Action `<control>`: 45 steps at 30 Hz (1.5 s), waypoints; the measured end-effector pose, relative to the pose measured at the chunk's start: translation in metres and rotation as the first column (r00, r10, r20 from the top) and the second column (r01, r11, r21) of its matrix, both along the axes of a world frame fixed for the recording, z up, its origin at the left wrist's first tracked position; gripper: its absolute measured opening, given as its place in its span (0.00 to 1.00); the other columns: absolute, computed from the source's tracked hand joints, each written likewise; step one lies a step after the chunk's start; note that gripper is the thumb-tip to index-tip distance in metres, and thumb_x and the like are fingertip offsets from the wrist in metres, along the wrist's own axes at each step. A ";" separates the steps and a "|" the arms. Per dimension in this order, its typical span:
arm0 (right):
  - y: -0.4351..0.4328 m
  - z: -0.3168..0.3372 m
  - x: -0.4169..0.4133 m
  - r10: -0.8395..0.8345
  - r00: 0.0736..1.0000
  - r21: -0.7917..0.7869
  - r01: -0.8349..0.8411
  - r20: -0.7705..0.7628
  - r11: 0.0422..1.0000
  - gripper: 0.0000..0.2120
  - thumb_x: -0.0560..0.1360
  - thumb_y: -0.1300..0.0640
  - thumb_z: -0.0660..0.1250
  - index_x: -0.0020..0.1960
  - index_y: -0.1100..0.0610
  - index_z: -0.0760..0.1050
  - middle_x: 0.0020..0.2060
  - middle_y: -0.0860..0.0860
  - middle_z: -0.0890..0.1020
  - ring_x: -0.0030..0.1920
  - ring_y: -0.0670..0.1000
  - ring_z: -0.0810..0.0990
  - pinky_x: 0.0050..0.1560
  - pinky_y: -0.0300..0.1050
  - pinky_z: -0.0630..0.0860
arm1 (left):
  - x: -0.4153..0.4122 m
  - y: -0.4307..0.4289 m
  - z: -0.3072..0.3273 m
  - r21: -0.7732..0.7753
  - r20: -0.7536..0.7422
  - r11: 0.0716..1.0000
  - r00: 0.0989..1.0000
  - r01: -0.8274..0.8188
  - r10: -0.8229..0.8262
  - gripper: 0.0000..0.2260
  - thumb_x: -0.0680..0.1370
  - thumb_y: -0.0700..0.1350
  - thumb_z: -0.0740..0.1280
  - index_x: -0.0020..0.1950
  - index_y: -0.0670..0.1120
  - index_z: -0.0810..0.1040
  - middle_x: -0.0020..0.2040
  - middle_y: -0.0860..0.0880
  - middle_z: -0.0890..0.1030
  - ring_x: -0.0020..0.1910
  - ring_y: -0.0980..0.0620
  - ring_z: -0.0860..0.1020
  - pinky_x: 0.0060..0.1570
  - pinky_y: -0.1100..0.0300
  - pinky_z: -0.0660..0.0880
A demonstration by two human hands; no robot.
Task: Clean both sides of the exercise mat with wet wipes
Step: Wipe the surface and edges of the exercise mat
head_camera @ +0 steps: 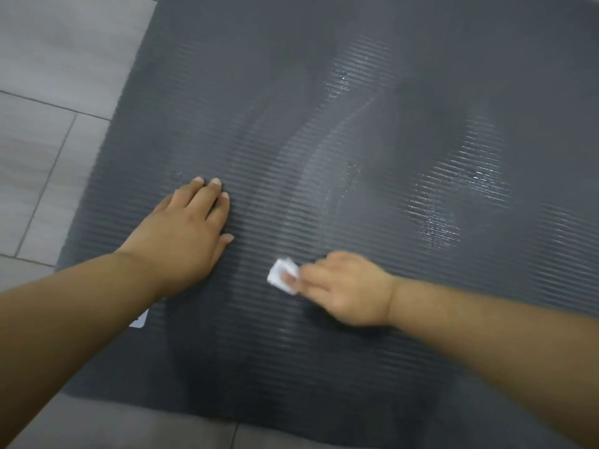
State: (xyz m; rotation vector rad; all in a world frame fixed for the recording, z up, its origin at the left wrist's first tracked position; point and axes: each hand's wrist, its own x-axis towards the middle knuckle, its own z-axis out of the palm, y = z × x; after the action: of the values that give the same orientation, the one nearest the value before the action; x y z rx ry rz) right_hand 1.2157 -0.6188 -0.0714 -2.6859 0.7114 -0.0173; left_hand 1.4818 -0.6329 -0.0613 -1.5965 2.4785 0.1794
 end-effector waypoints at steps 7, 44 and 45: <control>-0.137 0.008 -0.061 -0.858 0.481 -0.225 0.829 -0.178 0.511 0.22 0.73 0.66 0.57 0.67 0.61 0.66 0.60 0.60 0.69 0.52 0.63 0.75 0.49 0.53 0.71 | -0.010 0.007 -0.002 0.030 -0.100 1.000 0.995 0.008 -0.005 0.20 0.73 0.38 0.70 0.61 0.29 0.74 0.61 0.30 0.73 0.60 0.29 0.72 0.49 0.33 0.74; 0.030 0.005 -0.104 -0.661 0.738 -0.267 0.616 -0.134 0.741 0.23 0.73 0.61 0.55 0.67 0.58 0.68 0.49 0.58 0.78 0.31 0.61 0.79 0.26 0.49 0.73 | -0.051 0.050 0.013 -0.026 -0.094 0.981 0.977 0.192 -0.194 0.22 0.74 0.47 0.55 0.57 0.34 0.77 0.55 0.34 0.77 0.47 0.33 0.76 0.38 0.39 0.77; 0.013 0.009 -0.116 -0.787 0.592 -0.292 0.733 -0.171 0.615 0.24 0.74 0.63 0.56 0.70 0.59 0.66 0.54 0.59 0.75 0.39 0.63 0.79 0.34 0.52 0.74 | -0.052 0.050 0.013 -0.015 -0.080 0.983 0.980 0.184 -0.184 0.20 0.74 0.46 0.57 0.56 0.34 0.77 0.55 0.33 0.77 0.46 0.32 0.76 0.38 0.39 0.76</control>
State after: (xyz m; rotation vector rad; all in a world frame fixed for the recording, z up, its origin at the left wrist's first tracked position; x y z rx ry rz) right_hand 1.0998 -0.6059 -0.0625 -2.3230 2.0212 0.0881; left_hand 1.4294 -0.5825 -0.0487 -1.3776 2.6739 0.2116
